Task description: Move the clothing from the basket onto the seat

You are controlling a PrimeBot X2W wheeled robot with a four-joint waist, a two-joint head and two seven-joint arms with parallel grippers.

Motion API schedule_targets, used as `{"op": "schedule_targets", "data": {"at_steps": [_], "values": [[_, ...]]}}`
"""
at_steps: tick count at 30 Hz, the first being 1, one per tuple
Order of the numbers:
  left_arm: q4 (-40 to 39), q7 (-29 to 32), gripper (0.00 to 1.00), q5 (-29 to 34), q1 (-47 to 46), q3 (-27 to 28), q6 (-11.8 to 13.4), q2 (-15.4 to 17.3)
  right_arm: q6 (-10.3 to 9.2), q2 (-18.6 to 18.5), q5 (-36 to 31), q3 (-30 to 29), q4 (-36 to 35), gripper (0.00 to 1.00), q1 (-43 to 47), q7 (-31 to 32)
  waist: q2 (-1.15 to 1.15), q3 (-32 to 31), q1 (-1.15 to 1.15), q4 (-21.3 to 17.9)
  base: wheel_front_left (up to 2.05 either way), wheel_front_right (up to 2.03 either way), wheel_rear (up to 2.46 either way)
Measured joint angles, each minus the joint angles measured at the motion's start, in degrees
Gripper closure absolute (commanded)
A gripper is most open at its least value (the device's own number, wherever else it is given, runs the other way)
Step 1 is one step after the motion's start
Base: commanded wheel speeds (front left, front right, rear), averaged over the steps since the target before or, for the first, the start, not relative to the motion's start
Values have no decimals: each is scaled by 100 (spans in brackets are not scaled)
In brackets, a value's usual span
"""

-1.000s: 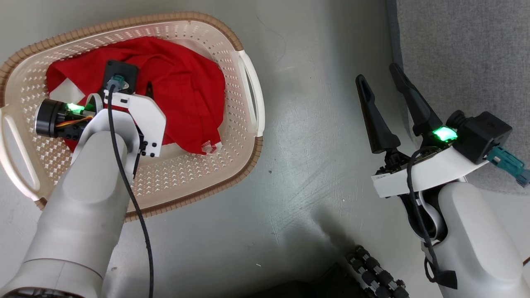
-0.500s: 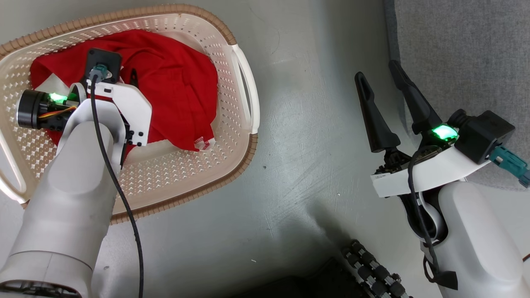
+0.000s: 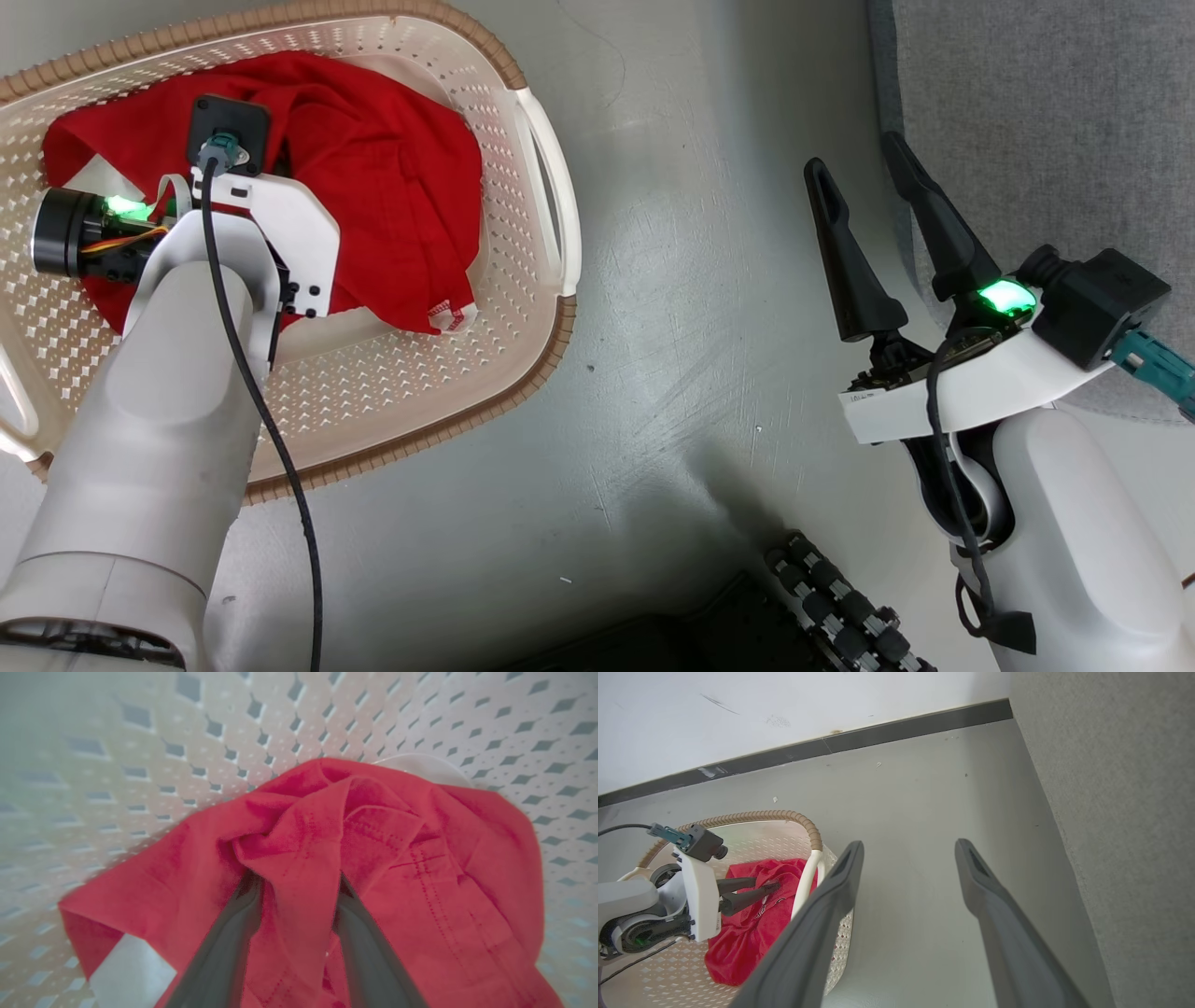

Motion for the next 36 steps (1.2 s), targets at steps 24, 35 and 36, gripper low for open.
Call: {"op": "schedule_targets", "data": {"at_steps": [24,35,36], "values": [[127,-645,100,-12,-59,88,65,133,0,0,40,-224,-73,0,-253,0,0,-27,0,116,0,0,0],[-98,-1214,100,-203,162,143,-131,176,0,-2,-276,-234,110,0,-575,-1,0,-262,0,329,0,0,0],[-132,-1277,100,-234,204,166,-131,166,0,-2,-282,-249,131,0,-609,-1,0,-291,0,349,0,0,0]]}}
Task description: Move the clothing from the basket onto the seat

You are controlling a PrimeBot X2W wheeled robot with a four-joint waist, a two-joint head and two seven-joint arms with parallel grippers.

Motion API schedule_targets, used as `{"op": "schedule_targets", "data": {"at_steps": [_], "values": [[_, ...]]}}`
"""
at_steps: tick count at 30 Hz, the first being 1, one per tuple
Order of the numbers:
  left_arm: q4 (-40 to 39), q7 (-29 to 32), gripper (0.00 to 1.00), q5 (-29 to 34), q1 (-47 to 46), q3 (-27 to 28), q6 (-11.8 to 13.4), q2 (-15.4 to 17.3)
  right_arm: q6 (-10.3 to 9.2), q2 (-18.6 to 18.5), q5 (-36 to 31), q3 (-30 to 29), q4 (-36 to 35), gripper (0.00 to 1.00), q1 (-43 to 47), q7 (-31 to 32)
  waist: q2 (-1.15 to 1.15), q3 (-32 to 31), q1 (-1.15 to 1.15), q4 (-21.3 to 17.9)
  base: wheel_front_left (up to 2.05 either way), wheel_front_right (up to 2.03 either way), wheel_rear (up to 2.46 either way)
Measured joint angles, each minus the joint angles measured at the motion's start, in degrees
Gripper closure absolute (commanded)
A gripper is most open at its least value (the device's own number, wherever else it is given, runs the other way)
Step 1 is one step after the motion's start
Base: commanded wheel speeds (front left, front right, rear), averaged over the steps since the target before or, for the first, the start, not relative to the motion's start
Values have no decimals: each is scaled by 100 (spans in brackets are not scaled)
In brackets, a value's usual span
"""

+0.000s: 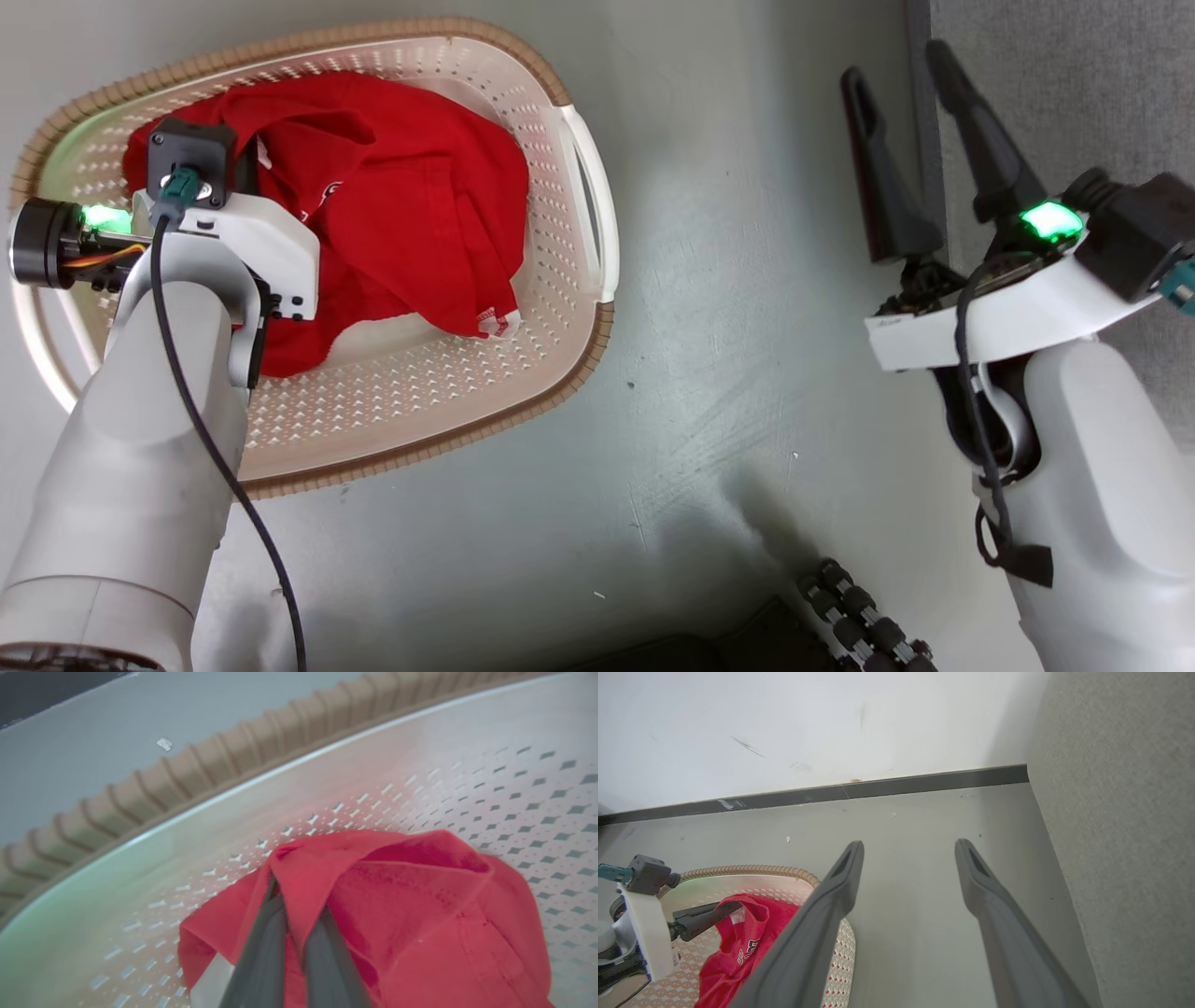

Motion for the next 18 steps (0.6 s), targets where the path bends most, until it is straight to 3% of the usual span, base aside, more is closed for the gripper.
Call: {"op": "schedule_targets", "data": {"at_steps": [7,18], "values": [[-341,-407,100,-274,269,245,0,-59,0,-5,-46,-132,63,0,-230,0,0,-242,0,155,0,0,0],[-1028,-542,100,-553,876,502,-5,-155,0,-15,-243,-375,172,0,-387,0,0,-751,0,411,0,0,0]]}}
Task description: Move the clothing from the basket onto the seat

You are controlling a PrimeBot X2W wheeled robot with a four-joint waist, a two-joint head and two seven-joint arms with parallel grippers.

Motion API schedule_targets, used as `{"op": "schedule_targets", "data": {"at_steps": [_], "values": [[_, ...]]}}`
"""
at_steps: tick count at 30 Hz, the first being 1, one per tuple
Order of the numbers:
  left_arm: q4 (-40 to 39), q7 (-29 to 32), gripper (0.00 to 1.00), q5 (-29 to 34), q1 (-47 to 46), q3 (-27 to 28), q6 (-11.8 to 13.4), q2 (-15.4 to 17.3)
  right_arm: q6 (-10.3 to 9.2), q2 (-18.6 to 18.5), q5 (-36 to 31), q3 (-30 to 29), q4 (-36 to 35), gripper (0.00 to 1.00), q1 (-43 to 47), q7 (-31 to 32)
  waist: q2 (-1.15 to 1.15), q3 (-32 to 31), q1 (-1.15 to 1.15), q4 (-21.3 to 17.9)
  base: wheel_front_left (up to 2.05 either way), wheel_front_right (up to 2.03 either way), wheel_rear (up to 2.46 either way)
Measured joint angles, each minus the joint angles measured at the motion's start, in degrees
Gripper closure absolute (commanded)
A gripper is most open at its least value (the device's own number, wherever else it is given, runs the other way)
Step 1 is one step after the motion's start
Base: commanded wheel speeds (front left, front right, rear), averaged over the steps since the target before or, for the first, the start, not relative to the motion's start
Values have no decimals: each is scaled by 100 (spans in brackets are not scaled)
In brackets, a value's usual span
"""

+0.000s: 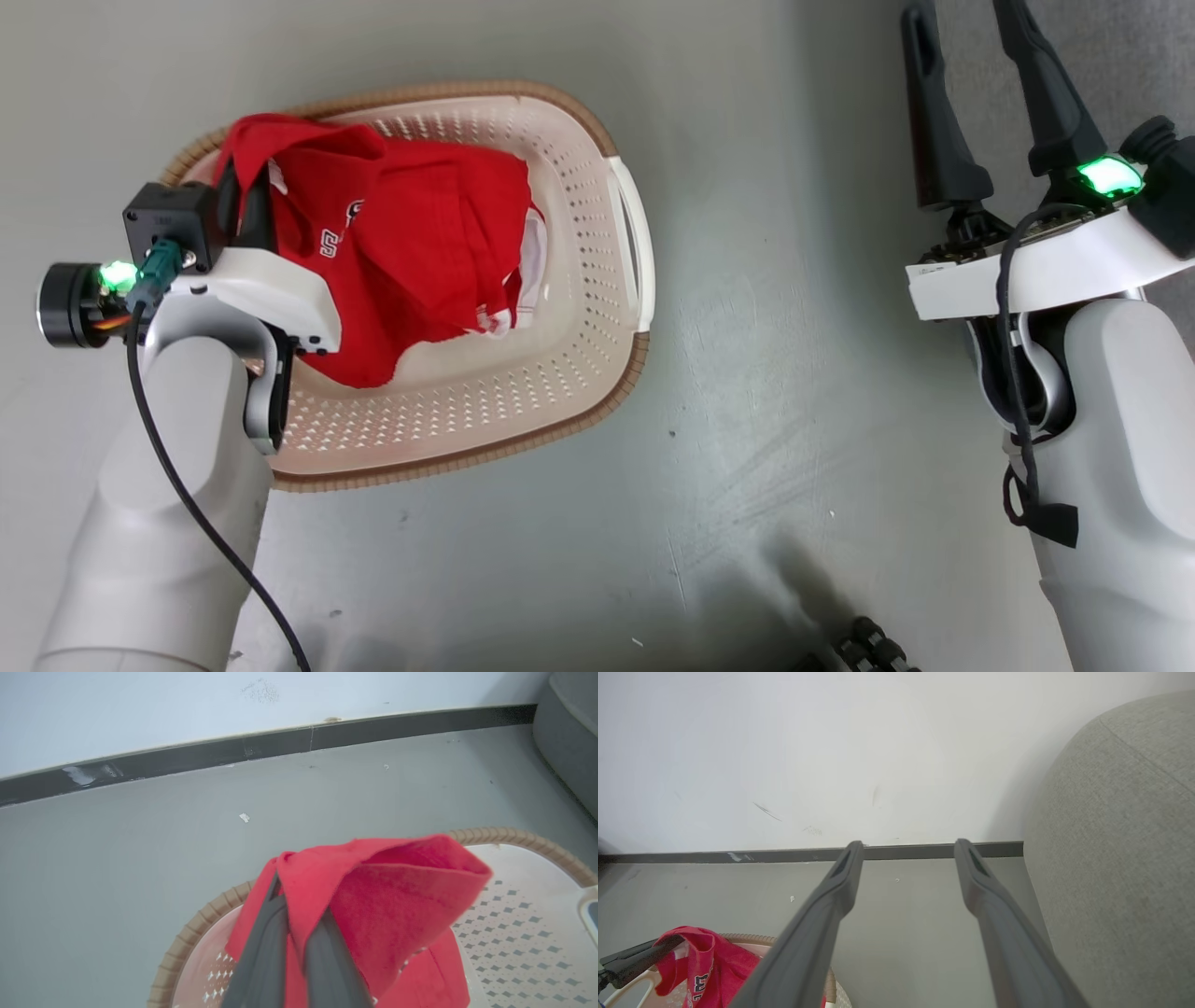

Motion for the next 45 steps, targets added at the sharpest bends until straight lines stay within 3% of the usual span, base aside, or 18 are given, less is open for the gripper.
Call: {"op": "schedule_targets", "data": {"at_steps": [14,29,45], "values": [[-1414,-8,100,-232,928,194,-48,-163,0,-20,-335,-205,245,0,96,0,0,-936,0,358,0,0,0],[-2338,-8,100,-324,2033,52,-145,-266,0,-92,-403,-203,488,0,1023,0,0,-2130,0,746,0,0,0],[-2781,126,100,-344,2954,-390,-152,-282,0,-183,-448,797,575,0,1627,0,0,-3384,0,1106,0,0,0]]}}
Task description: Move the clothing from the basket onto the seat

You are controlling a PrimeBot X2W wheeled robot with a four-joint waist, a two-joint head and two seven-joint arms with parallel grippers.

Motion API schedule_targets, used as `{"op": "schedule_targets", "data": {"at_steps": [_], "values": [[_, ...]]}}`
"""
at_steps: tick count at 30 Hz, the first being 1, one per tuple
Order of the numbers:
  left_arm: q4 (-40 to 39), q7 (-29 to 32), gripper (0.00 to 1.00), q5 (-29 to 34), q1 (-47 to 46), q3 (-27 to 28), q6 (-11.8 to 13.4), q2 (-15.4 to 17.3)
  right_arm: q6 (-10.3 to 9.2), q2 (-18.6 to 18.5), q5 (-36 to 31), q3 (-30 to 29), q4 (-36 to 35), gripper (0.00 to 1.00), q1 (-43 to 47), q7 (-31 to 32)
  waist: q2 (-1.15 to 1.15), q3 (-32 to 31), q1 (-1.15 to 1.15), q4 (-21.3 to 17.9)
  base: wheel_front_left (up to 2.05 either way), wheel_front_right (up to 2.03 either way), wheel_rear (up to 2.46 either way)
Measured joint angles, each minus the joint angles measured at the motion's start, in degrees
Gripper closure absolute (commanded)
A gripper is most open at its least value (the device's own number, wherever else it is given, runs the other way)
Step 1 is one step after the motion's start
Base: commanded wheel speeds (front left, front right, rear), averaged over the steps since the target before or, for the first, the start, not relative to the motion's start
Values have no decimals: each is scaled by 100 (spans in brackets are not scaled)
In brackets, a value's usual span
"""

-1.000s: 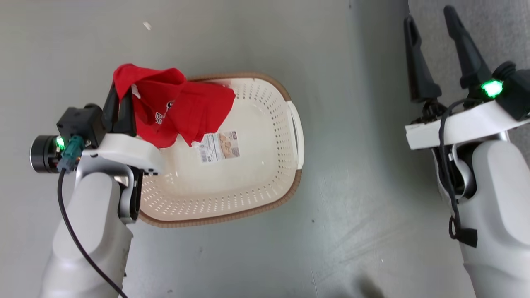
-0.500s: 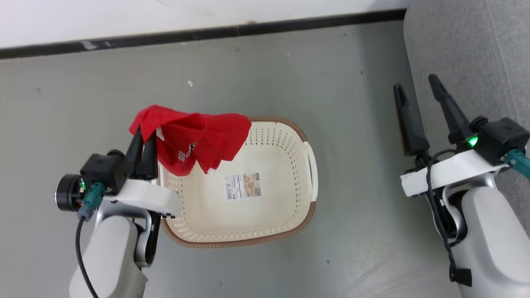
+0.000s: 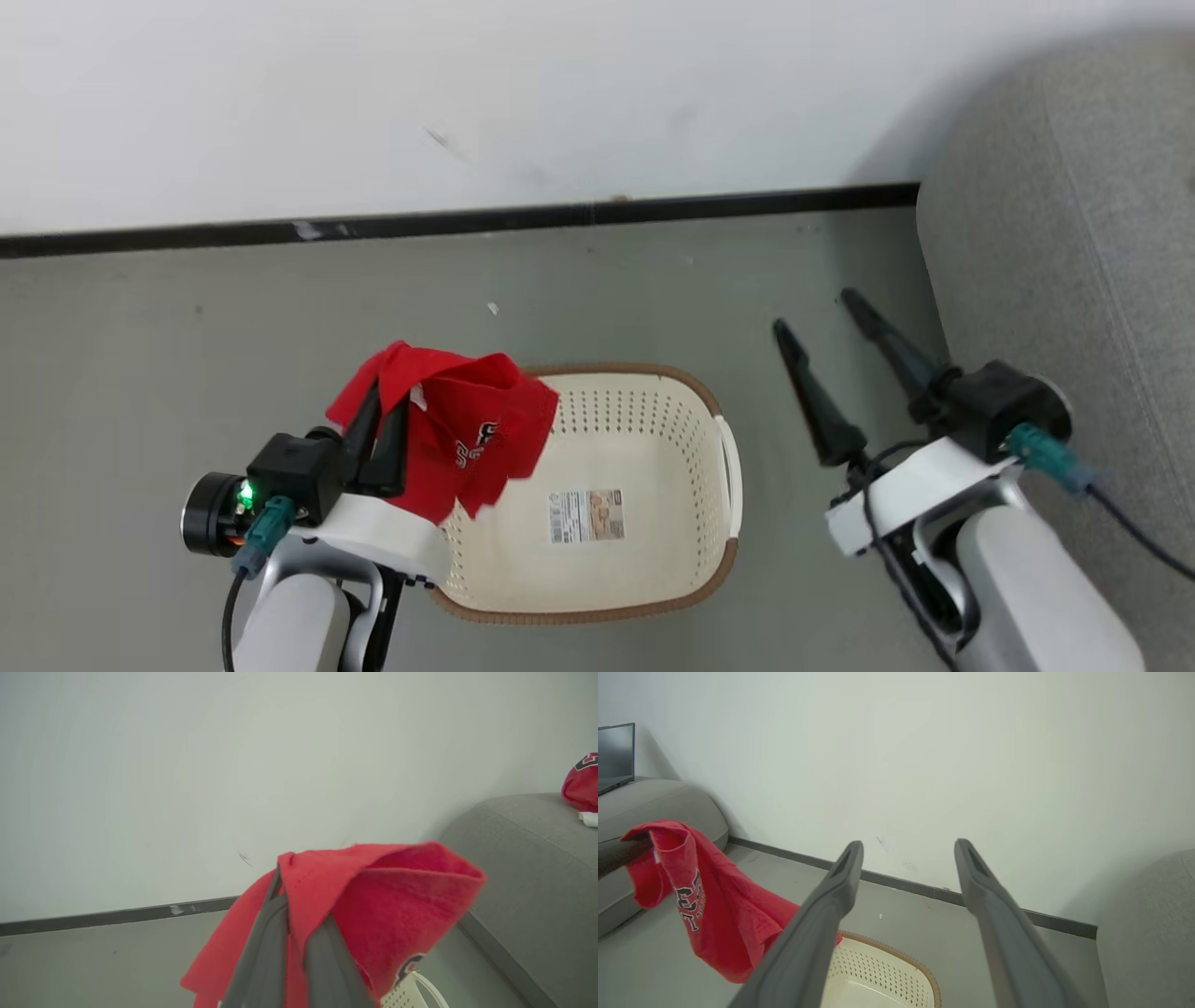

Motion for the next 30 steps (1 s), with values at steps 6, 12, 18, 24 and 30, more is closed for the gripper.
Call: {"op": "schedule_targets", "data": {"at_steps": [6,12,18,24,30], "values": [[-233,220,100,1,190,-178,0,1,0,-36,5,638,119,0,171,1,0,-429,0,144,0,0,0],[-461,475,100,11,369,-359,1,3,0,-65,15,1311,238,0,292,1,0,-790,0,295,0,0,0],[-732,722,98,21,509,-536,8,10,0,-33,123,2054,303,0,386,1,0,-1086,0,448,0,0,0],[-1043,968,96,110,550,-797,1,19,1,22,166,2626,427,0,489,1,0,-1324,0,606,0,0,0],[-1393,1226,93,133,570,-1055,-49,25,1,36,207,2706,517,0,480,1,0,-1503,0,762,0,0,0]]}}
